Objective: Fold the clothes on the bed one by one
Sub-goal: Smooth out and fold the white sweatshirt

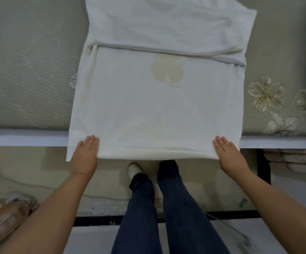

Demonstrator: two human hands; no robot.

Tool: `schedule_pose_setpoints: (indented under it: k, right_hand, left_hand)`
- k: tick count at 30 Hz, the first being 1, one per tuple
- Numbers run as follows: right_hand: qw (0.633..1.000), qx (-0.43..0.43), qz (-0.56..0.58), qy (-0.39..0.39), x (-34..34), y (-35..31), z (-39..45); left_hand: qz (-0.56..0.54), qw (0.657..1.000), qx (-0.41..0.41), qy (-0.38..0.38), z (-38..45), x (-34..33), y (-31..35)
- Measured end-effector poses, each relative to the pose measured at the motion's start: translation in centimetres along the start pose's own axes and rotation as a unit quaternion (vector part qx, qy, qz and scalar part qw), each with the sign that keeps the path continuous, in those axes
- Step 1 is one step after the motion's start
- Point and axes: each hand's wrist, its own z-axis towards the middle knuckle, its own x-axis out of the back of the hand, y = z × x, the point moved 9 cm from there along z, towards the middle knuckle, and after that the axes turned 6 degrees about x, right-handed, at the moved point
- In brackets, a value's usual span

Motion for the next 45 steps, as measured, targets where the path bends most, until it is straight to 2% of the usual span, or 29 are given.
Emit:
schedule_pose_setpoints:
  k: [2, 6, 9, 14, 19, 26, 30, 33, 38, 41, 43, 45]
  right_hand:
    - [1.000, 0.007, -0.018, -0.011, -0.2, -0.6, -1.4]
    - [0.997, -0.024, -0.040, 0.065, 4.7, -0.1, -1.1]
    - [0.987, -0.075, -0.015, 0.144, 10.9, 1.4, 0.6]
    - [0.966, -0.127, 0.008, 0.224, 19.7, 5.5, 4.6]
    - [0.950, -0.151, 0.042, 0.269, 25.8, 9.9, 9.8]
    - [0.962, -0.115, 0.059, 0.242, 31.6, 15.0, 18.5]
    - [0.984, -0.060, 0.087, 0.140, 34.1, 17.5, 24.2]
    - [0.991, -0.013, 0.114, 0.075, 35.9, 18.6, 27.2]
    - [0.988, -0.006, 0.101, 0.112, 39.1, 19.0, 32.0]
    - [0.986, -0.059, 0.051, 0.150, 39.5, 19.7, 35.3]
    - [0.973, -0.145, 0.028, 0.176, 39.2, 21.1, 36.3]
    - [0.958, -0.233, 0.033, 0.166, 37.7, 22.6, 36.9]
  left_hand:
    - [0.015, 0.999, 0.001, -0.039, -1.1, -0.3, -0.4]
    - [0.020, 0.995, 0.021, -0.094, 1.1, 1.4, -2.6]
    - [0.069, 0.996, 0.010, -0.053, 6.0, 5.6, -1.6]
    - [0.118, 0.993, 0.005, 0.003, 14.8, 12.6, 0.2]
    - [0.135, 0.990, 0.035, 0.034, 23.0, 17.2, 2.0]
    - [0.180, 0.981, 0.071, 0.004, 33.8, 20.9, 4.0]
    - [0.215, 0.972, 0.094, -0.027, 39.9, 21.7, 3.5]
    - [0.181, 0.975, 0.127, -0.027, 43.2, 22.6, 3.0]
    - [0.184, 0.965, 0.181, -0.052, 48.8, 22.4, 1.9]
    - [0.181, 0.958, 0.222, -0.027, 52.6, 21.6, 0.3]
    - [0.145, 0.956, 0.254, 0.023, 54.2, 21.1, -0.7]
    - [0.066, 0.963, 0.252, 0.071, 55.0, 20.2, -0.3]
